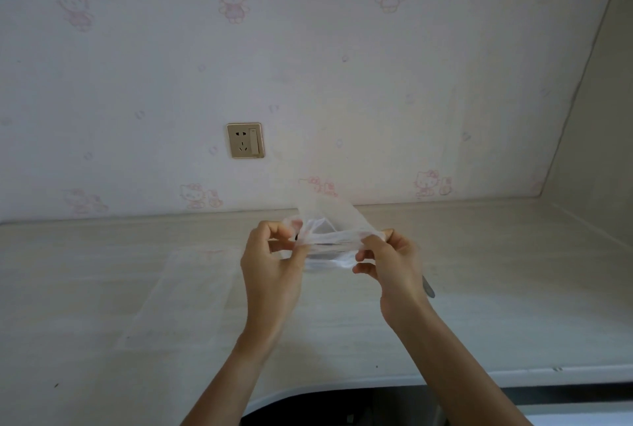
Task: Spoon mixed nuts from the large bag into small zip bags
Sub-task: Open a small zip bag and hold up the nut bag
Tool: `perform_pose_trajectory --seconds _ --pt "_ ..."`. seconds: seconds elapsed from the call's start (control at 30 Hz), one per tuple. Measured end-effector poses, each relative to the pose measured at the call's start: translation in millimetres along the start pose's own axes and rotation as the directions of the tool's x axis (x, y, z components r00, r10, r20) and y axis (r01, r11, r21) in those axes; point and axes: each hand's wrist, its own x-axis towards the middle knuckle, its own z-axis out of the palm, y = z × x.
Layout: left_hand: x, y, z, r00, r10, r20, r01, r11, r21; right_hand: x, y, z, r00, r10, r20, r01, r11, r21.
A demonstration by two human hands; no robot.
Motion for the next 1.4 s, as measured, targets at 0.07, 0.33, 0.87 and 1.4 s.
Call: perform_pose_trajectory --seconds 0.07,0.33,0.87,1.4 --pt "-3 -3 -1 1.000 -0.024 0.000 0.024 0.999 0.022 0 2 -2 1.000 0.007 -0.005 -0.007 1.000 0.022" --pt "-2 -1 -4 0.891 -0.424 0.164 0.454 0.823 -0.341 -2 0 -6 0.973 0.176 0.149 -0.216 0.919 0.329" --pt "2 1 -14 0.654 -0.469 0.593 0.756 0.389 -0.526 -4 1 -10 0.888 0.225 0.401 -0.395 0.818 0.417" --pt "3 5 -16 0.478 -0.474 0.740 0.872 0.159 -0.462 3 4 -14 0.776 0.238 0.584 -0.491 0.809 0.323"
